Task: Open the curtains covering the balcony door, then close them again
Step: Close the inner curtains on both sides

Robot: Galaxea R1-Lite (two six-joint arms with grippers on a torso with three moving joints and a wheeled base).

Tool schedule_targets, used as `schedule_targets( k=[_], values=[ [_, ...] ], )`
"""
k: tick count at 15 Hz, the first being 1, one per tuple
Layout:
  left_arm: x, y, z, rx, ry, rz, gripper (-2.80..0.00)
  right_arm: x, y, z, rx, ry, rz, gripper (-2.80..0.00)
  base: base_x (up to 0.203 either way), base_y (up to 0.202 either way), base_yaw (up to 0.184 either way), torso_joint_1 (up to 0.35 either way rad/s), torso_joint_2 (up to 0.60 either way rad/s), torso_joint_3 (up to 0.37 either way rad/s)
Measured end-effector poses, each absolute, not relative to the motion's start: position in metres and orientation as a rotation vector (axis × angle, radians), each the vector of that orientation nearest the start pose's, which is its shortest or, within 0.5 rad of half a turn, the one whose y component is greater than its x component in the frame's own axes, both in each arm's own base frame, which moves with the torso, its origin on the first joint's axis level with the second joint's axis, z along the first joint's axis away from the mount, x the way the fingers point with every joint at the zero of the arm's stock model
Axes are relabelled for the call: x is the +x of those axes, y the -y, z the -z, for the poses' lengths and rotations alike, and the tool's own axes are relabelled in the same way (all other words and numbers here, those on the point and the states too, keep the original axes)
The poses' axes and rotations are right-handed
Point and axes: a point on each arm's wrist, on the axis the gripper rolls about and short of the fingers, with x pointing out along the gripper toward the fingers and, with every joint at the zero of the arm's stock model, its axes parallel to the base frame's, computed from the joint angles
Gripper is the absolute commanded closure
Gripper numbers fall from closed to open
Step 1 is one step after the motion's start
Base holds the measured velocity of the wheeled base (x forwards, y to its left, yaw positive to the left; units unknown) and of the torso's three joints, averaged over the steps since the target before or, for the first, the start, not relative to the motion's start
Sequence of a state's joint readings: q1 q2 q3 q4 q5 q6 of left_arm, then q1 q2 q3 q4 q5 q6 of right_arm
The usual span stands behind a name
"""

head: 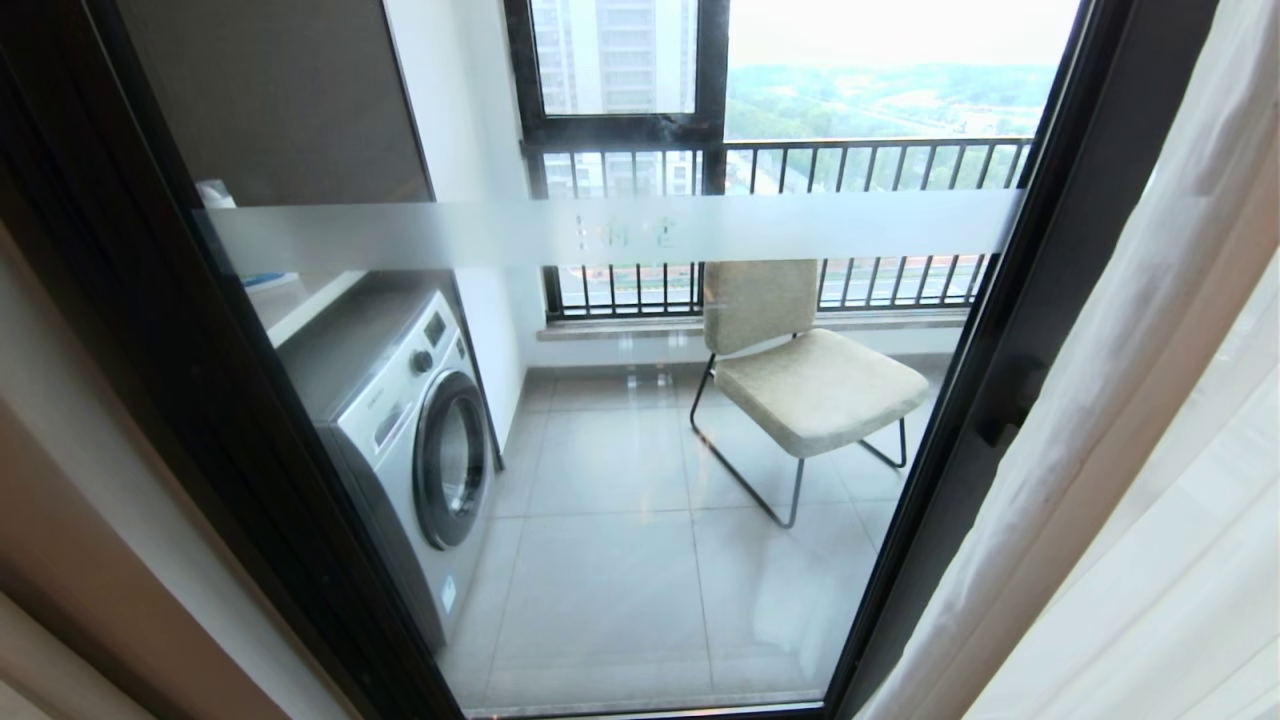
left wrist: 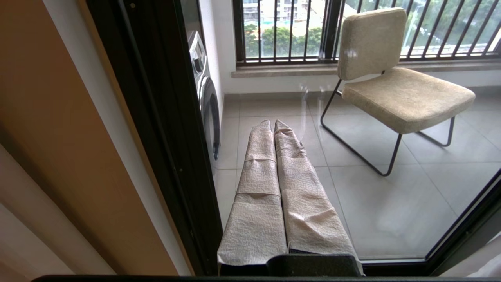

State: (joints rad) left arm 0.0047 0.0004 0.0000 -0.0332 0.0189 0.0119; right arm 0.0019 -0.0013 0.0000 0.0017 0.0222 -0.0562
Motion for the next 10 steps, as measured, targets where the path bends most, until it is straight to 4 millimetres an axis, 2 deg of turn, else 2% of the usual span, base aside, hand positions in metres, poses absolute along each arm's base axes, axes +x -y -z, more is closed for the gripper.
schedule_targets(
  k=[10],
  values=[
    [-0.0228, -0.0003, -0.0789, 0.012, 0.033, -0.023, 0.00, -0.0229, -0.0004, -0.0753, -0.056, 0.001, -0.025, 0.00, 0.000, 0.000, 0.000, 0.000, 0.00, 0.000]
  ],
)
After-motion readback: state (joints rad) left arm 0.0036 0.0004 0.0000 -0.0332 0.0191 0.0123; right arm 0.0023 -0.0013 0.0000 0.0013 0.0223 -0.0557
